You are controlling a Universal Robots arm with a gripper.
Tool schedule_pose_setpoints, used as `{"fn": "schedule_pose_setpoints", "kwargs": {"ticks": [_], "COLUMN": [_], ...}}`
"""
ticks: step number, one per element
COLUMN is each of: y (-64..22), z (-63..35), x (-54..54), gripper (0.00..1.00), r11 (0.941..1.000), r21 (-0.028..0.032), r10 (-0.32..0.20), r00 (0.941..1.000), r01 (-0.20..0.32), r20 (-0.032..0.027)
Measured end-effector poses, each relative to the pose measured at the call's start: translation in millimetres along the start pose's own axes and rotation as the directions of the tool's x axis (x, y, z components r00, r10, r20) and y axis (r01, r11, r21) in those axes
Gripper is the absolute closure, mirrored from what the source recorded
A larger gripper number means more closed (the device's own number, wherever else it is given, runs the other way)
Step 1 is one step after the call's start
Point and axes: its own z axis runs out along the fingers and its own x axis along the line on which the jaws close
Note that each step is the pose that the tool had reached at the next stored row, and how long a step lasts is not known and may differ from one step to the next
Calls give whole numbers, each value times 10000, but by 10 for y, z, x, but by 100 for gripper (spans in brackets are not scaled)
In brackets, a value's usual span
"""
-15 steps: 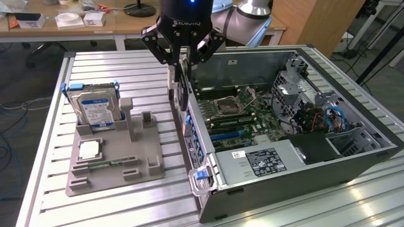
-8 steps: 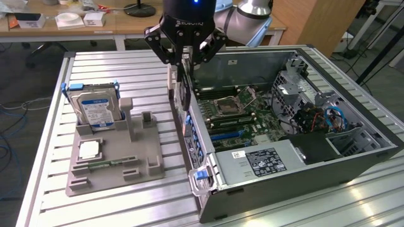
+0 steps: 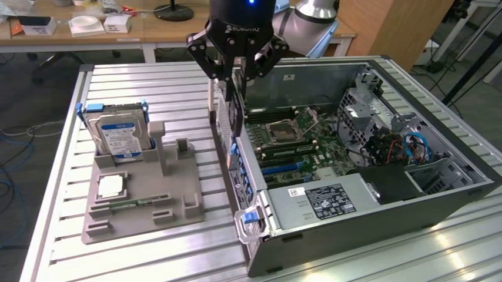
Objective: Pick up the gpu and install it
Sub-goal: 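Pick up the gpu and move the gpu toward the slot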
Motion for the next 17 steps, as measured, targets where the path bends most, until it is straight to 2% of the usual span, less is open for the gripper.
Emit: {"fn": "schedule_pose_setpoints", "kwargs": {"ticks": [17], "y": [8], "z": [1], "x": [-157], "gripper": [74], "r11": [10000], "r21": [1], "r10": [-1], "r00": [10000], "r01": [1], "r20": [0]}}
